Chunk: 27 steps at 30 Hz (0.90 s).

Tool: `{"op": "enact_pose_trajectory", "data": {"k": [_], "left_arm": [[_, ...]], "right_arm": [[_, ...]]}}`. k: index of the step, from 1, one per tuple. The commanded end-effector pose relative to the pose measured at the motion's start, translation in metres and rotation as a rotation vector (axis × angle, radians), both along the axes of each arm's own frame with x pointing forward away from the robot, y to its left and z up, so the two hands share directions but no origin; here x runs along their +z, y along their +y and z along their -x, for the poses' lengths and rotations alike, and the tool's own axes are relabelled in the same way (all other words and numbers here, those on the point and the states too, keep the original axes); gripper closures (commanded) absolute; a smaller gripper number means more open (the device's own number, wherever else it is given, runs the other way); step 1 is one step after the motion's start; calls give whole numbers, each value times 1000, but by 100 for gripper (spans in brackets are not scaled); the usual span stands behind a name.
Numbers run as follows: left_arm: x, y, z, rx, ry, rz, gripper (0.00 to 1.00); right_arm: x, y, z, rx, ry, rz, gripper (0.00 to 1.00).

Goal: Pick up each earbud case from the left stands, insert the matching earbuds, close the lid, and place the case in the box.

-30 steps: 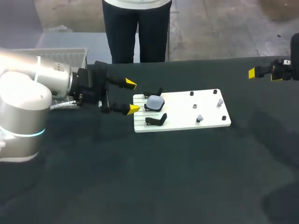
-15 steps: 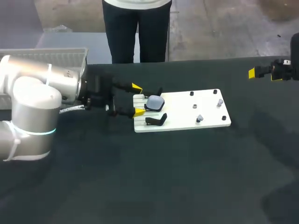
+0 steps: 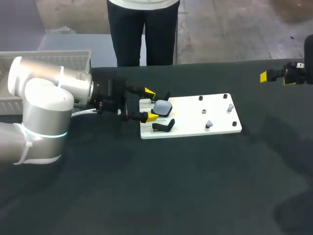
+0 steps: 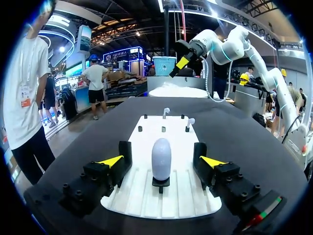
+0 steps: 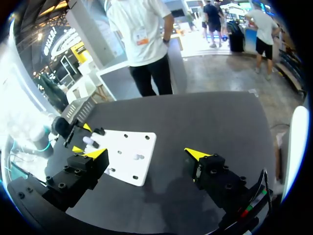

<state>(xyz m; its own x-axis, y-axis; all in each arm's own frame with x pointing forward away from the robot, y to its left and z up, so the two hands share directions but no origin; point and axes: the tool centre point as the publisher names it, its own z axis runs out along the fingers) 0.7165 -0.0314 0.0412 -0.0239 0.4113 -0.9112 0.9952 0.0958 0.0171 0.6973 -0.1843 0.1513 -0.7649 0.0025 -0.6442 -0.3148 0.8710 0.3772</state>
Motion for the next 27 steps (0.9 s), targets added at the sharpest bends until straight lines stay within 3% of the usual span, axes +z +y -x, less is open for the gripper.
{"op": "enact_pose_trajectory", "data": {"k": [1, 6, 8, 12, 16, 27], "left_arm": [[-1, -6, 0, -7, 0, -8, 0], [-4, -9, 0, -16, 11, -3, 10], [-5, -10, 0, -19, 15, -2, 23], [-7, -12, 0, -21, 20, 4, 29], [-8, -14, 1, -26, 24, 8, 50], [-12, -16, -1, -33, 39, 12, 53]], "right_arm": [[-1, -1, -1, 3, 0, -2, 0], [-1, -1, -1, 3, 0, -2, 0], [-1, -1, -1, 3, 0, -2, 0], [-1, -1, -1, 3, 0, -2, 0], [-1, -1, -1, 3, 0, -2, 0], [-1, -1, -1, 3, 0, -2, 0]]}}
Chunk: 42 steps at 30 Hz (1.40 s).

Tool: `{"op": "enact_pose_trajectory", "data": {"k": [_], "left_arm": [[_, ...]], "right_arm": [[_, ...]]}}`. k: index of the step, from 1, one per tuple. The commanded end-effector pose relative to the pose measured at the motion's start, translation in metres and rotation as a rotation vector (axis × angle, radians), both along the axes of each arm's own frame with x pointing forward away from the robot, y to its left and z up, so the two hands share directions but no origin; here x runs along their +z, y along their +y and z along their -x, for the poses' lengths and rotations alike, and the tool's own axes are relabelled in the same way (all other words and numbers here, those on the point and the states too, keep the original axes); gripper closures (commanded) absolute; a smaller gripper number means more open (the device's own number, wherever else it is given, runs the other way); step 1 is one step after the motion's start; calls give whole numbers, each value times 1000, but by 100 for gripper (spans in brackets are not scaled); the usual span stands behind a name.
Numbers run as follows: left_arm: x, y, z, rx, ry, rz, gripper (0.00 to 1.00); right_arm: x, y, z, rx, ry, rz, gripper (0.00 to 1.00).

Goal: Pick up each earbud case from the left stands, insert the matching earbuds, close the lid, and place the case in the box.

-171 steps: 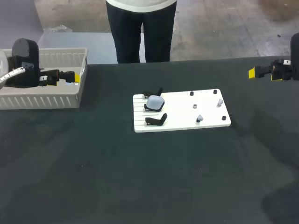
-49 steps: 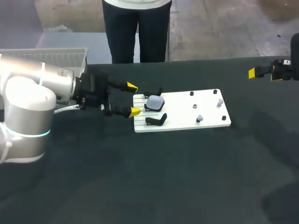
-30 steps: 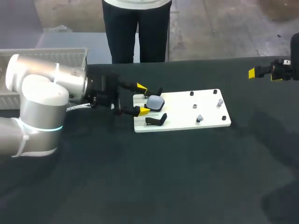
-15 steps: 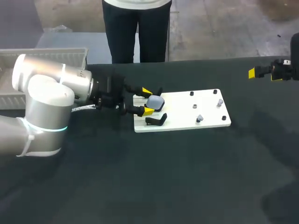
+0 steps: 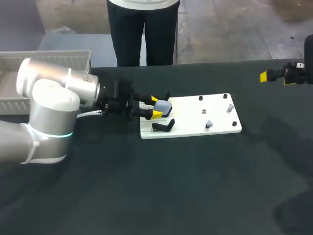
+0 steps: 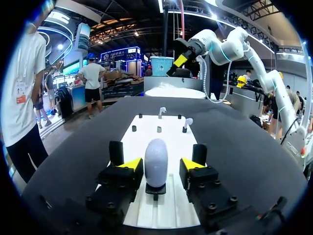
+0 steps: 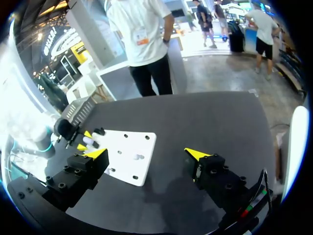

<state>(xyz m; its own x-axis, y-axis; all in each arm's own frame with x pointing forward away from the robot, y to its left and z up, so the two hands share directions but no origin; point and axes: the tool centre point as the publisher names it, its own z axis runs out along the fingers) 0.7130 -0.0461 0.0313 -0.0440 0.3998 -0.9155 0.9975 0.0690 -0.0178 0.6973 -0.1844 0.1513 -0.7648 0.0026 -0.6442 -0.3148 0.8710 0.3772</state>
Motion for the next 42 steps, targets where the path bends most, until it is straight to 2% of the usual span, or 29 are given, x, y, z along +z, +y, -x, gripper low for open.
{"op": "enact_pose_trajectory", "data": {"k": [1, 21, 30, 32, 35, 36, 42], "left_arm": [[-2, -2, -5, -6, 7, -1, 53], [-10, -4, -9, -11, 30, 7, 60], [-10, -4, -9, -17, 34, 16, 71], [-11, -4, -10, -19, 36, 17, 78], [-11, -4, -10, -21, 37, 17, 97], [-11, -4, -9, -21, 37, 17, 100], [-5, -2, -6, -31, 35, 37, 100]], "right_arm": [[-1, 0, -1, 3, 0, -2, 0], [-1, 0, -1, 3, 0, -2, 0], [-1, 0, -1, 3, 0, -2, 0], [-1, 0, -1, 3, 0, -2, 0], [-1, 0, -1, 3, 0, -2, 0], [-1, 0, -1, 3, 0, -2, 0], [-1, 0, -1, 3, 0, -2, 0]]}}
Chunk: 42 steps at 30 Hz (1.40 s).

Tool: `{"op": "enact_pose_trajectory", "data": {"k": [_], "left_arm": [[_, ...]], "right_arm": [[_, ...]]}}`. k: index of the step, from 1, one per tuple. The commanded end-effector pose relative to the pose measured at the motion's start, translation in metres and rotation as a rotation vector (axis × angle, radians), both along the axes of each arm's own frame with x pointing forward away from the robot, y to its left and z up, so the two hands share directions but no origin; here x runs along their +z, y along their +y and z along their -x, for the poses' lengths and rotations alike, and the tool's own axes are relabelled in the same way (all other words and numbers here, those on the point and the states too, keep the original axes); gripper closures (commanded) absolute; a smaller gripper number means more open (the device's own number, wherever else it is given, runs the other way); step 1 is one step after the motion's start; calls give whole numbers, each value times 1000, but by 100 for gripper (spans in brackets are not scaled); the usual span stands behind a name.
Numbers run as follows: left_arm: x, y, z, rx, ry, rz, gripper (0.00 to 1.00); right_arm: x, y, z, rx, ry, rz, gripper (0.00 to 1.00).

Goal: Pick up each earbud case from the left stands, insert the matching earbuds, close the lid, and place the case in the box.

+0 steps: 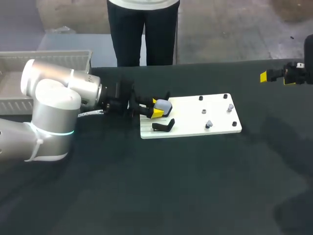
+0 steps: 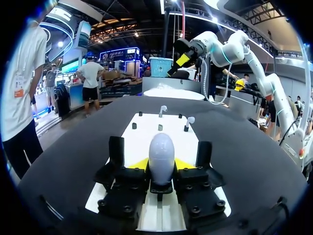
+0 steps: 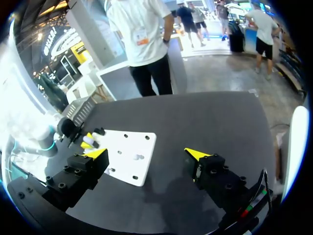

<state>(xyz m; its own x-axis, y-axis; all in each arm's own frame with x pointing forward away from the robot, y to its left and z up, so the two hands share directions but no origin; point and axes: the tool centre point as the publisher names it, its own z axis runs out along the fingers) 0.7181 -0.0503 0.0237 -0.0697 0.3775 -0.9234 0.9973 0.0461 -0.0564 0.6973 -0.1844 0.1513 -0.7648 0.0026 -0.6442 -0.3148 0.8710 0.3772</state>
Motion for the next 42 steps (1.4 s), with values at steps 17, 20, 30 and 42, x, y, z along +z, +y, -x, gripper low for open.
{"op": "enact_pose_trajectory", "data": {"k": [17, 20, 30, 42], "left_arm": [[65, -14, 13, 33, -56, 132, 100], [73, -23, 15, 49, -72, 133, 100], [84, -49, 6, 75, -94, 158, 100], [90, -73, 2, 26, -121, 146, 100]], "right_arm": [[-1, 0, -1, 3, 0, -2, 0], [-1, 0, -1, 3, 0, -2, 0], [-7, 60, 13, 158, -8, -3, 0], [-11, 120, 22, 307, 18, -28, 0]]}}
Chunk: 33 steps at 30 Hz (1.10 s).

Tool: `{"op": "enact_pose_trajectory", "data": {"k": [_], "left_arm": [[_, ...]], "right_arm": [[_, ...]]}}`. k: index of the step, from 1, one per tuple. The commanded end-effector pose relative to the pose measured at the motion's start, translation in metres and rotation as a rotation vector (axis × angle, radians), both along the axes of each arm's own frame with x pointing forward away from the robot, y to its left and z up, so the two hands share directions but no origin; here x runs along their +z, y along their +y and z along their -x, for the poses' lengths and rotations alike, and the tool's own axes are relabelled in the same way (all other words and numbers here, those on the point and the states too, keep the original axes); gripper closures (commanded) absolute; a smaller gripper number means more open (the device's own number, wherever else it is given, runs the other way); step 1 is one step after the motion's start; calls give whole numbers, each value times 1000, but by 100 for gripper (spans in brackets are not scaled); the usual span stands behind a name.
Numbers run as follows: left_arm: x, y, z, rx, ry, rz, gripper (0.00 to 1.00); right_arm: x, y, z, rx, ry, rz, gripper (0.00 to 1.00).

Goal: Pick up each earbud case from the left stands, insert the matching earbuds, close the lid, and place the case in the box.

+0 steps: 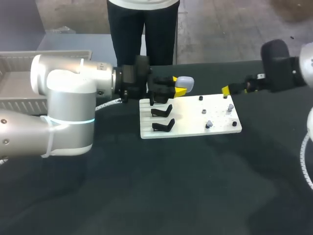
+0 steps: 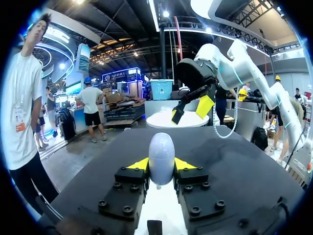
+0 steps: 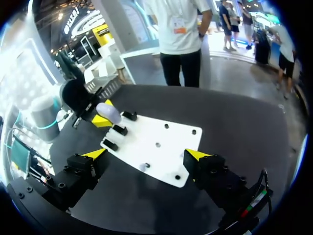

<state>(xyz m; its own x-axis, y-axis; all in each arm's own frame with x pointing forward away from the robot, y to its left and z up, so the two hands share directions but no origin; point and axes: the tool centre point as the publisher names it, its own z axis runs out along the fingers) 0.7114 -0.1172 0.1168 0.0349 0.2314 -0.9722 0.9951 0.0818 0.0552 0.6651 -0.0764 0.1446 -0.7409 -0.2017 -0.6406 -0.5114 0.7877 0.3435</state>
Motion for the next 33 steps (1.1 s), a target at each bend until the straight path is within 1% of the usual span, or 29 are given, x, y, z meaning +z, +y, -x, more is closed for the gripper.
{"op": "enact_pose_trajectory", "data": {"k": [1, 5, 9, 15, 26, 33], "left_arm": [[-3, -7, -4, -11, -2, -5, 100], [-2, -8, 0, -21, -8, -2, 100], [-1, -9, 1, -19, -10, 6, 100], [0, -17, 8, -31, -13, 1, 100], [5, -23, 23, -52, -31, 3, 100], [6, -21, 30, -60, -34, 16, 100]], "right_arm": [[-6, 17, -11, 86, 33, -71, 0], [-9, 31, -12, 110, 45, -69, 0], [-10, 39, -13, 132, 56, -70, 0], [-15, 51, -18, 159, 69, -70, 0], [-17, 56, -28, 168, 81, -68, 0], [-13, 55, -33, 161, 76, -66, 0]]}}
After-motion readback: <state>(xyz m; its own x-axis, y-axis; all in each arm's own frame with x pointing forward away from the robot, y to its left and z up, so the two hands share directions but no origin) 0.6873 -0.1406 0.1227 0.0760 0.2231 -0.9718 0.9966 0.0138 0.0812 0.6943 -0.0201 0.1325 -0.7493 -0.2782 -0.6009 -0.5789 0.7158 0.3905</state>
